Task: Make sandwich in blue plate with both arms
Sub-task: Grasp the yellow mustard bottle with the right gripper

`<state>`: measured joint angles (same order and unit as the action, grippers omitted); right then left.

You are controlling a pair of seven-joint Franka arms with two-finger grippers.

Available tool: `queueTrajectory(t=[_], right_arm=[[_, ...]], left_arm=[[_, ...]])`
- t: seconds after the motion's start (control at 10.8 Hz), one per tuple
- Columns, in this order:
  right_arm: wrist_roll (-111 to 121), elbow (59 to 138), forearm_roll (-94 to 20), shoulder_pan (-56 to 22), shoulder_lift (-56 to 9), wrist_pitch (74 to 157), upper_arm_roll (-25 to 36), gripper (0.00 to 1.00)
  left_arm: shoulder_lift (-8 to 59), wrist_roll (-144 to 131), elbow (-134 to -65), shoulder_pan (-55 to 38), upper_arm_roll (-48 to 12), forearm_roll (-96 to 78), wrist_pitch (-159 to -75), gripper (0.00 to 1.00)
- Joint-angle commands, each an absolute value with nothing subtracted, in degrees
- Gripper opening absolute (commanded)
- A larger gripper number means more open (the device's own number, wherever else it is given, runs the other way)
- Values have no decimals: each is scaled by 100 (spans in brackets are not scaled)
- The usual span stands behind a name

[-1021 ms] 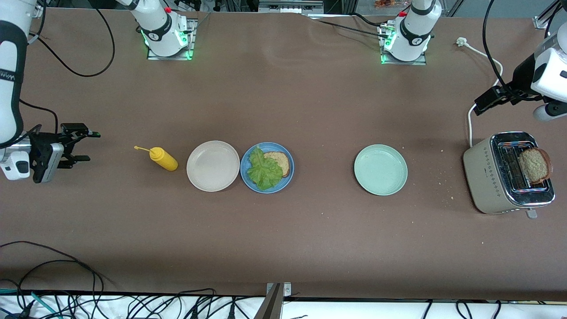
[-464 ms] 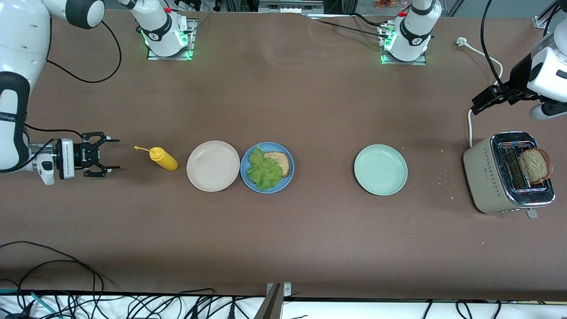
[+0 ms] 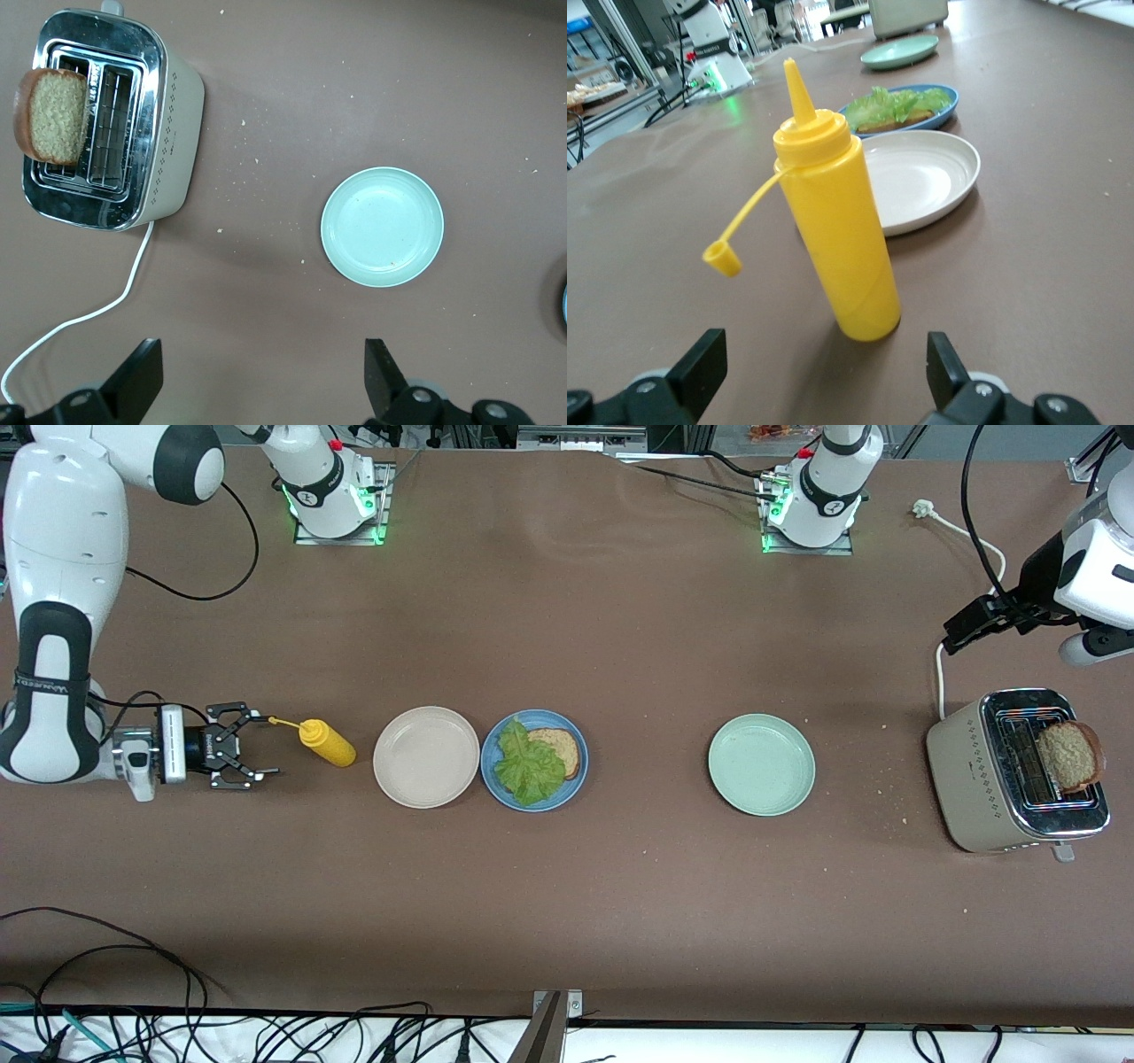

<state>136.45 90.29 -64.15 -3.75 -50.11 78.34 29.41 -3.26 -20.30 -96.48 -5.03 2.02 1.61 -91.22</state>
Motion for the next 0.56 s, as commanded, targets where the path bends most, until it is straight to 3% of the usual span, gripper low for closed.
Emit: queueTrajectory(t=[0.0, 0.46], right_arm=[[13948, 8877, -6741, -71, -5379, 7567, 2454, 100], [13957, 8868, -7013, 53, -5388, 7374, 1890, 98]], left_arm=[[-281, -2083, -9501, -510, 185, 211, -8991, 100], [-281, -2083, -9501, -510, 185, 211, -8982, 100]])
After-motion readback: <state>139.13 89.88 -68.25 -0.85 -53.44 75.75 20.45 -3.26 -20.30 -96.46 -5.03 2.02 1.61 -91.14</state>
